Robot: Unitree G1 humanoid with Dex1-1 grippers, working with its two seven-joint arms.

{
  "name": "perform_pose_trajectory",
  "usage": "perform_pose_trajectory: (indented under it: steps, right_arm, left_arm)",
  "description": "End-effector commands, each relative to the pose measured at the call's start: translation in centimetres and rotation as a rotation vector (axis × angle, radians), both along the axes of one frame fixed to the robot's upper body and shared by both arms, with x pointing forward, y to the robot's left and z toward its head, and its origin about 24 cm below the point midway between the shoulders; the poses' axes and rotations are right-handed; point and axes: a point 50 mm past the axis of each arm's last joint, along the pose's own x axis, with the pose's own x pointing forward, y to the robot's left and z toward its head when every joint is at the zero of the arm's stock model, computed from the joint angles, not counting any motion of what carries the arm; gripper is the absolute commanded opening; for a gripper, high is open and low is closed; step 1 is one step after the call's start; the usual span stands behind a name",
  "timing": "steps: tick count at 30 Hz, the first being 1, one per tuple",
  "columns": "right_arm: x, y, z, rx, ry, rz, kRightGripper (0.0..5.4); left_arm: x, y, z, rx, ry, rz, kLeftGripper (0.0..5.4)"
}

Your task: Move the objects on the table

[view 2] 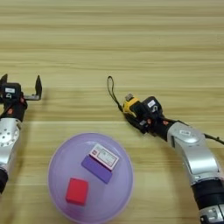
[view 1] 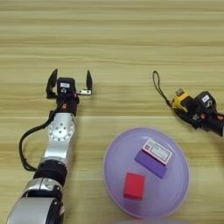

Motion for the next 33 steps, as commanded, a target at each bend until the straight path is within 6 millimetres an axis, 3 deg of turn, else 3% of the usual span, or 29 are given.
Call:
perform_pose_trajectory:
  steps: [1,13,33]
  right_arm:
    - [-0.54,-0.82,-1.51,-0.044,0.077,-0.04,2.6]
    - [-0.6,-0.86,-1.88,-0.051,0.094,-0.039,2.6]
    - [-0.5,-0.74,-1.87,-0.055,0.09,-0.032,4.99]
  left_arm:
    - [0.16,0.04,0.27,0.002,-0.012,0.003,5.4]
    - [0.15,0.05,0.27,0.002,-0.013,0.003,5.4]
    - [0.21,0.04,0.26,0.002,-0.012,0.003,5.4]
